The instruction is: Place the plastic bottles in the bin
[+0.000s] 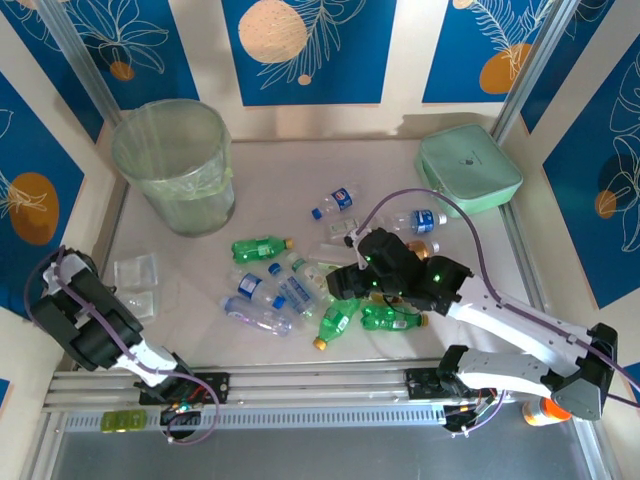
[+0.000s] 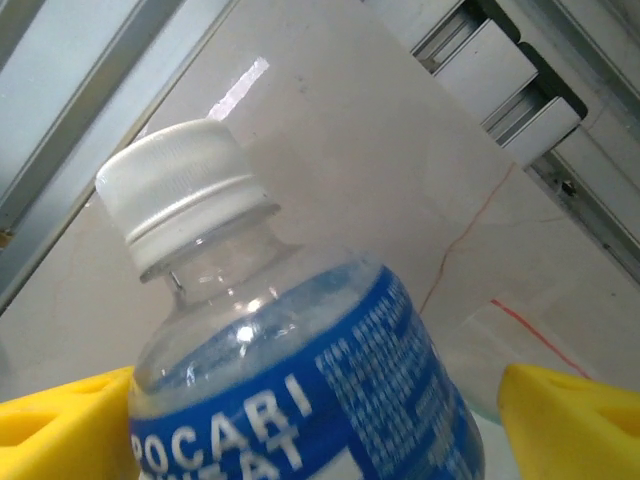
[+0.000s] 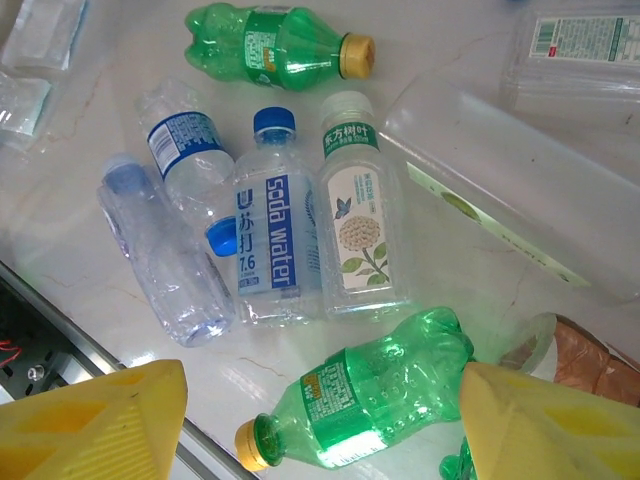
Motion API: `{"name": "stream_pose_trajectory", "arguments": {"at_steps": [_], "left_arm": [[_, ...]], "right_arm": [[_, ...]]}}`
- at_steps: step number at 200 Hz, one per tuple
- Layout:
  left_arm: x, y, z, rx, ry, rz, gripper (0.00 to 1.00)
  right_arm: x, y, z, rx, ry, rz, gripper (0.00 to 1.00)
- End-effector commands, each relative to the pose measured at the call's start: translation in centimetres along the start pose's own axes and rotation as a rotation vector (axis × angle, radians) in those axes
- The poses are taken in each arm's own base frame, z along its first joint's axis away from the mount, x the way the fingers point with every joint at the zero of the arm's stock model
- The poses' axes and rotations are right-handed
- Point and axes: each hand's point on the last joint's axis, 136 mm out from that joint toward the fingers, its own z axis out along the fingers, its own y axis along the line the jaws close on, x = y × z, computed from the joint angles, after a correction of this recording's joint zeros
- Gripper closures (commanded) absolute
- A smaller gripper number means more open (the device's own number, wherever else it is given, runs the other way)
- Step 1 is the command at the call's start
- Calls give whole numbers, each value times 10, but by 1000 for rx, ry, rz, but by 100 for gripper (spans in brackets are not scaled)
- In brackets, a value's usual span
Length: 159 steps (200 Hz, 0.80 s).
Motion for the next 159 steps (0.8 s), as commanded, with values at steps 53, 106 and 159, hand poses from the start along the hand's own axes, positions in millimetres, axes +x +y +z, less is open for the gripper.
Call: {"name": "stream_pose_trajectory", "arguments": {"at_steps": [53, 106, 159], "left_arm": [[15, -18, 12, 7, 28, 20, 32], [10, -17, -2, 3, 3, 56, 53], [15, -18, -36, 58, 4, 131, 54]], "right_arm": [[-24, 14, -8, -25, -30, 7, 27], [-27, 18, -12, -25, -37, 9, 27], [-28, 14, -28, -11, -74, 1, 27]]}}
